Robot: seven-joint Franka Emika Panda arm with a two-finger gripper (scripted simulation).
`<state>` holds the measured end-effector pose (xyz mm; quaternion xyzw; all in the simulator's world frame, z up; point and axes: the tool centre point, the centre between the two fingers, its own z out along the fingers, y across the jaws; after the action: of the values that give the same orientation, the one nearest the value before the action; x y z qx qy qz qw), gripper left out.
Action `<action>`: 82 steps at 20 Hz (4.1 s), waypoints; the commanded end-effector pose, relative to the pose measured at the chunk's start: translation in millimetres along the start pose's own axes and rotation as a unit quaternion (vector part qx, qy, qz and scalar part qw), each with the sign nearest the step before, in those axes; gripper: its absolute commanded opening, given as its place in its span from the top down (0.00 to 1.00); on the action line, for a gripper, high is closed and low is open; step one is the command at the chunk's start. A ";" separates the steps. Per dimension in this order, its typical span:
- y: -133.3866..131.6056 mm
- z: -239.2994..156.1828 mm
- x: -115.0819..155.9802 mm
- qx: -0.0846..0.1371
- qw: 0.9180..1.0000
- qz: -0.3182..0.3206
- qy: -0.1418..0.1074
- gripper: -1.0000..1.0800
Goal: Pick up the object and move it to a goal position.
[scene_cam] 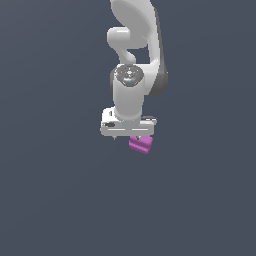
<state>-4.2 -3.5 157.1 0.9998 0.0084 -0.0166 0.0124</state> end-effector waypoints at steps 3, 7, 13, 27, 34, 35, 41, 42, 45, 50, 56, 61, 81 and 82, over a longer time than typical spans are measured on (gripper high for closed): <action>3.0 0.3 -0.1 -0.001 1.000 0.002 0.000 0.04; 25.2 2.7 -1.0 -0.010 1.000 0.017 -0.001 0.04; 37.2 3.7 -1.7 -0.015 1.000 0.027 -0.002 0.04; 21.6 7.7 -4.7 -0.011 0.998 -0.061 0.000 0.04; 4.9 11.8 -8.5 -0.007 0.987 -0.159 0.002 0.04; 2.3 12.4 -9.1 -0.006 0.985 -0.174 0.003 0.04; -13.5 15.8 -13.1 -0.003 0.965 -0.263 0.006 0.04; -16.1 16.3 -13.8 -0.003 0.961 -0.278 0.007 0.04; -24.0 17.8 -16.0 -0.002 0.947 -0.322 0.009 0.04; -37.1 20.1 -19.9 0.000 0.919 -0.394 0.012 0.04; -50.7 22.1 -24.2 0.001 0.885 -0.466 0.016 0.04; -58.4 23.2 -26.7 0.001 0.863 -0.505 0.019 0.04; -64.8 58.3 -28.6 0.002 0.847 -0.532 0.021 0.04; -65.0 62.6 -28.6 0.002 0.846 -0.532 0.021 0.04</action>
<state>-35.7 59.3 101.3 0.8424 0.5388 0.0000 -0.0002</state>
